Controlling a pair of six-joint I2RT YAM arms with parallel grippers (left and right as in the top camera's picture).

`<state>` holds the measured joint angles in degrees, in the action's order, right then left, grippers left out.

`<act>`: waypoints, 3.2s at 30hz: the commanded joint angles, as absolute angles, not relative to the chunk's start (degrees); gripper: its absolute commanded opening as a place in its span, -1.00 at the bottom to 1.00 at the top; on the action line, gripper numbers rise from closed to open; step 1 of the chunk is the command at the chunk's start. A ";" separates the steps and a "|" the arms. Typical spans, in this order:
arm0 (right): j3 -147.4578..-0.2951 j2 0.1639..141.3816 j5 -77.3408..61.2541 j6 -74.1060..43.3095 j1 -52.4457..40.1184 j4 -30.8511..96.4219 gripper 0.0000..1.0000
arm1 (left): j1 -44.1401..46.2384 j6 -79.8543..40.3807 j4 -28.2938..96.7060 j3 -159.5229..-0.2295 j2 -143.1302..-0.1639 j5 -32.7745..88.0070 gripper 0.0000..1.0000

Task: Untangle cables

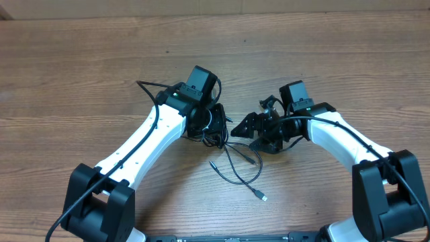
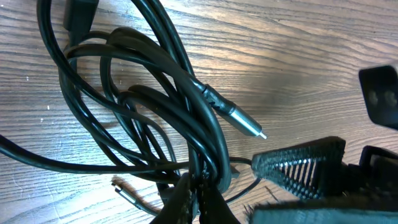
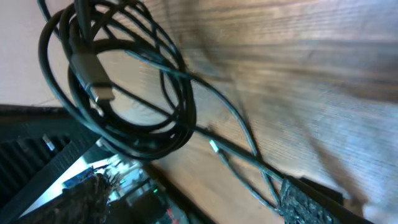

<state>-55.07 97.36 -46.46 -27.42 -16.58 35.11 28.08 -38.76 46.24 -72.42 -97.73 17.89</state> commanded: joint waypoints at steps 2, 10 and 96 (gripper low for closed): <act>-55.07 97.54 -38.72 -31.40 -20.64 33.19 0.59 | 27.77 -37.71 45.60 -73.49 -96.64 18.85 -0.92; -55.07 97.56 -26.41 -40.25 -25.82 29.61 0.29 | 27.77 -37.71 45.65 -73.49 -96.64 18.92 -0.92; -55.07 92.97 -19.33 -35.48 -25.65 40.82 0.99 | 23.24 -17.10 50.37 -73.71 -93.03 26.59 -0.92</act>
<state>-55.05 97.06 -19.25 -36.21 -25.65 41.15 23.90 -30.96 47.72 -72.75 -97.56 23.68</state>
